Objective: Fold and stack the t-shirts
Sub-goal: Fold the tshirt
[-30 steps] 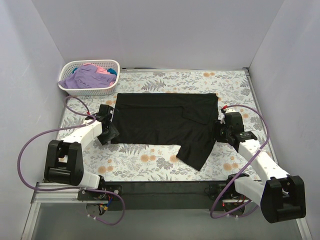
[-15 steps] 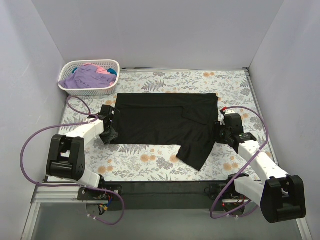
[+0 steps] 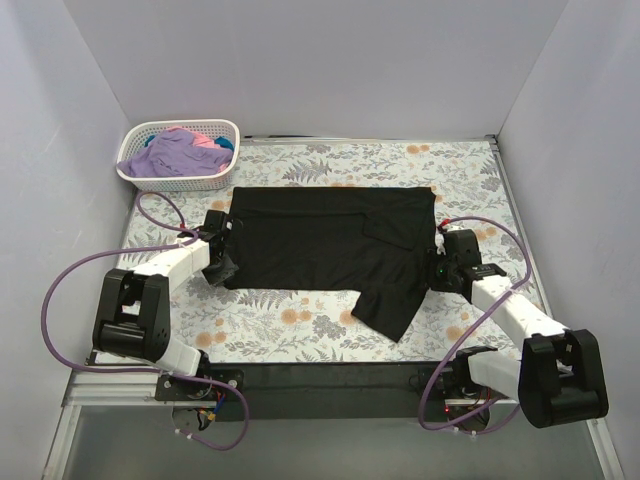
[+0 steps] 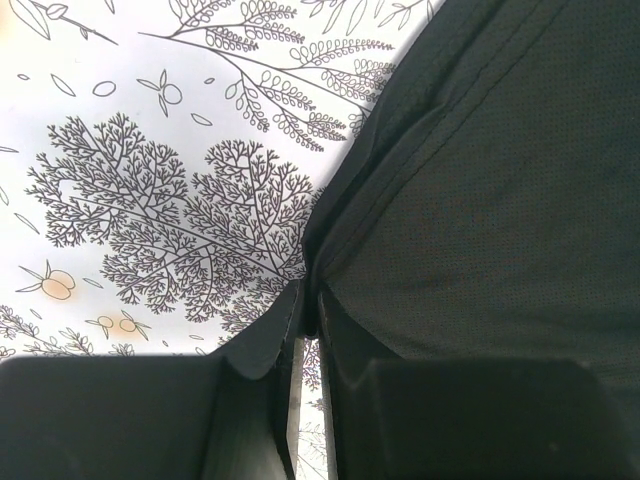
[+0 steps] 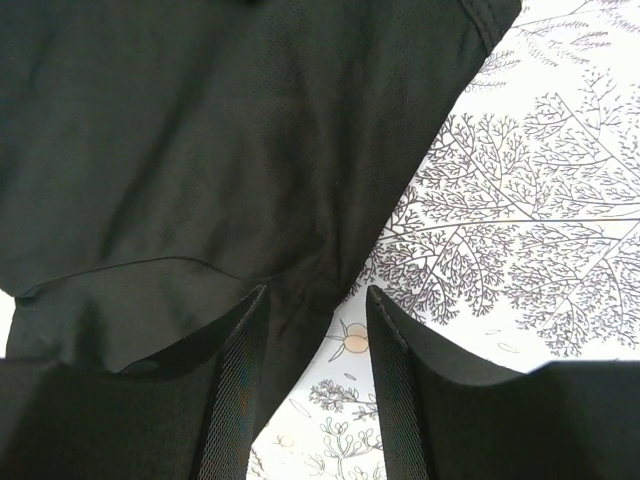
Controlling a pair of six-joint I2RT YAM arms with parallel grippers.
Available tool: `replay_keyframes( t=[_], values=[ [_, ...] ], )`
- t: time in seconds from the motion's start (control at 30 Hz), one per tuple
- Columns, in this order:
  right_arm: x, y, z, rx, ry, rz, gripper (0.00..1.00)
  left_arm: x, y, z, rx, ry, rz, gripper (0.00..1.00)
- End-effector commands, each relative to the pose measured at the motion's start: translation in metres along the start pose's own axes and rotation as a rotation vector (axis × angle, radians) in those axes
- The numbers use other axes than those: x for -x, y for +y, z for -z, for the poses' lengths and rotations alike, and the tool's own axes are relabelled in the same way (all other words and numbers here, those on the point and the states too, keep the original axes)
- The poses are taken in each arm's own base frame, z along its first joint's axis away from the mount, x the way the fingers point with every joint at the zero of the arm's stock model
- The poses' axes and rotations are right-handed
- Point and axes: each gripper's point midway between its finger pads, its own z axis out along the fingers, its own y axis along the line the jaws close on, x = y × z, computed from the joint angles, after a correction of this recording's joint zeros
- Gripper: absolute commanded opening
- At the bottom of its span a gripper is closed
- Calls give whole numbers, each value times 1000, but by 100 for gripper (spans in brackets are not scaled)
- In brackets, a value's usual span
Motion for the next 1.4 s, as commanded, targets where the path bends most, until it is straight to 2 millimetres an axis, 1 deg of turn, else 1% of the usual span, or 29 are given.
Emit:
replay_keyframes(
  t=[0.0, 0.07, 0.27, 0.37, 0.4, 0.47, 0.5, 0.57, 0.6, 0.67, 0.7, 0.73, 0.8, 0.93, 1.03, 1.13, 1.17, 1.2, 1.27, 1.3, 1.37],
  values=[
    [-2, 3, -8, 10, 3, -13, 49, -6, 6, -5, 21, 0, -15, 5],
    [-8, 0, -12, 1, 23, -15, 48, -3, 5, -4, 16, -7, -16, 5],
    [-8, -4, -16, -17, 14, -27, 45, -2, 4, -3, 13, -13, -20, 4],
    [-11, -6, -18, -29, 23, -28, 41, -2, 4, -4, 16, -12, -24, 4],
    [-14, -7, -18, -32, 31, -28, 38, -1, 4, -4, 17, -15, -25, 4],
    [-16, -7, -18, -29, 36, -28, 36, -1, 6, -3, 19, -17, -24, 4],
    [-18, -6, -18, -19, 41, -28, 33, 0, 5, -3, 19, -20, -23, 4],
    [-19, -6, -17, -19, 47, -26, 29, 0, 5, -3, 16, -20, -19, 4],
    [-20, -7, -16, -26, 49, -24, 22, 1, 5, -2, 16, -23, -20, 4],
    [-21, -11, -14, -46, 52, -19, 13, 0, 6, -2, 21, -24, -15, 0],
    [-20, -17, -12, -68, 50, -24, 4, 0, 8, -1, 26, -21, -17, 0],
    [-18, -19, -10, -76, 41, -26, 1, -1, 8, -1, 29, -18, -13, 0],
    [-20, -24, -5, -90, 48, -40, 1, -4, 12, 0, 44, -7, -8, 0],
    [-16, -25, 3, -67, 30, -75, 1, -1, 13, 5, 50, -16, -1, 0],
    [-13, -23, 6, -54, 35, -77, 1, 2, 14, 10, 50, -27, 1, 0],
    [-4, -20, 10, -47, 21, -70, 1, 5, 12, 14, 41, -32, -2, 0],
    [-4, -14, 11, -13, 30, -68, 1, 7, 11, 15, 40, -34, 0, 0],
    [5, -11, 13, -2, 12, -62, 1, 8, 10, 17, 37, -35, -2, 0],
    [11, -6, 17, 16, 15, -55, 1, 16, 4, 22, 23, -48, 2, 0],
    [21, -3, 19, 27, 3, -47, 1, 18, 2, 24, 18, -46, -2, 0],
    [28, 0, 22, 33, 9, -37, 1, 27, -6, 27, 7, -53, 0, 0]
  ],
)
